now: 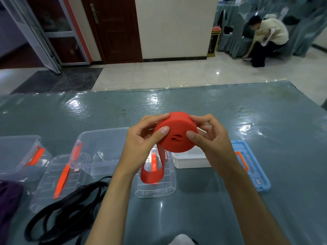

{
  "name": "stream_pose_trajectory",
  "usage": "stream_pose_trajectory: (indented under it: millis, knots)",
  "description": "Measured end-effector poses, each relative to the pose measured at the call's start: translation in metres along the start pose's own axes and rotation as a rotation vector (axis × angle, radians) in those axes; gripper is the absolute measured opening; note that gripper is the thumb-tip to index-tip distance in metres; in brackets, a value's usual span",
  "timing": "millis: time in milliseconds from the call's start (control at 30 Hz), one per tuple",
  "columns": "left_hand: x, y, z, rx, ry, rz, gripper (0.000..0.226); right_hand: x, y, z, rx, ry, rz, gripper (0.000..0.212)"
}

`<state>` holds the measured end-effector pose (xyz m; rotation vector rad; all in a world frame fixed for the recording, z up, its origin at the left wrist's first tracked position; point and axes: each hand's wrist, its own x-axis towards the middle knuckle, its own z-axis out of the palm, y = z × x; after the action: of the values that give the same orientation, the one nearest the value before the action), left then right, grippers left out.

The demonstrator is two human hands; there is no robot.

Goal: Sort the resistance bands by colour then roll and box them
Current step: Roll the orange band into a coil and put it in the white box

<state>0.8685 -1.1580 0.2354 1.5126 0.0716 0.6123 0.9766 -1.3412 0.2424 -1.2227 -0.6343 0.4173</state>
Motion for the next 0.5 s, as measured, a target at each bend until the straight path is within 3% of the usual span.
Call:
stream_pose_trajectory:
  millis: [133,333,500]
  knots:
    - [-0.001,-0.004,0.005,-0.018,0.139,-0.012,0.027,0.001,0.002,-0.003,-0.095,0.019,0.043,0.032]
    - [-0.004,-0.006,-0.007,-0.024,-0.054,-0.099,0.037,-0.001,0.010,-0.002,0.033,0.093,0.042,0.026]
    - [-0.001,-0.007,0.005,-0.033,0.107,-0.097,0.034,-0.005,0.014,-0.002,-0.113,0.012,0.058,0.044]
